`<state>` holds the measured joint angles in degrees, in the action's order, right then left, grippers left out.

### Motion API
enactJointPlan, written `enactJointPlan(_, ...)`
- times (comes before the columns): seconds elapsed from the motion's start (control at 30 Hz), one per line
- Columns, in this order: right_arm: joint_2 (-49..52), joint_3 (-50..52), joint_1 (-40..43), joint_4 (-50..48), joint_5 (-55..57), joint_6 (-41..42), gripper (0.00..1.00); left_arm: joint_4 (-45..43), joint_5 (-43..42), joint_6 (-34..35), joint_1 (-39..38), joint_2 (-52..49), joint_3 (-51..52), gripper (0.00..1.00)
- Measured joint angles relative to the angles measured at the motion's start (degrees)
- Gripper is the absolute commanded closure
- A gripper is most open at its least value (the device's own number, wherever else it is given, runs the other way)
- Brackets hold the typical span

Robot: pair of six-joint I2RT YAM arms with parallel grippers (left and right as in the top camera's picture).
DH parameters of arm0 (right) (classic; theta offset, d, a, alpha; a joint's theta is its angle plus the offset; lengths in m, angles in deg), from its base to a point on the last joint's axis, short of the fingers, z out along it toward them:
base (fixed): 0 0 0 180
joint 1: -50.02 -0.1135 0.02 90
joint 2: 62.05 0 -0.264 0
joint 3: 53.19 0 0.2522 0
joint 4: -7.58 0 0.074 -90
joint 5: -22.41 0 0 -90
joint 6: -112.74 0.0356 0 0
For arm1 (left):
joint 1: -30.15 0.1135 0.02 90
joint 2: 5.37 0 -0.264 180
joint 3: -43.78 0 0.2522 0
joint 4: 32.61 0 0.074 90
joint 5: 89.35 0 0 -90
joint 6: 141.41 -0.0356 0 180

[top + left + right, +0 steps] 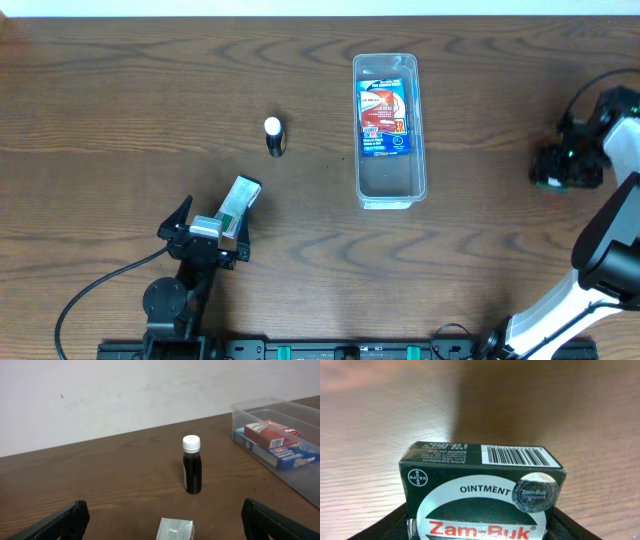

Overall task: Pack container
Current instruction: 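Move right gripper to the green Zam-Buk box and grasp it, then carry the Zam-Buk box over the container and release it inside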

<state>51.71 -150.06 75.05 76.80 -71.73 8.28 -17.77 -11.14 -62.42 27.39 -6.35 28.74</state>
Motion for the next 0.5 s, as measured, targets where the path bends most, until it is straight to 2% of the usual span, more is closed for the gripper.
enactJointPlan(0.27, 0.0, -14.2, -5.8, 7.3, -10.4, 2.7, 0.39, 0.0, 0.0, 0.0, 0.0, 0.0, 0.0, 0.02)
enactJointPlan(0.5, 0.0, -24.9, -16.2, 5.4, -18.6, 10.3, 0.35, 0.0, 0.0, 0.0, 0.0, 0.0, 0.0, 0.02)
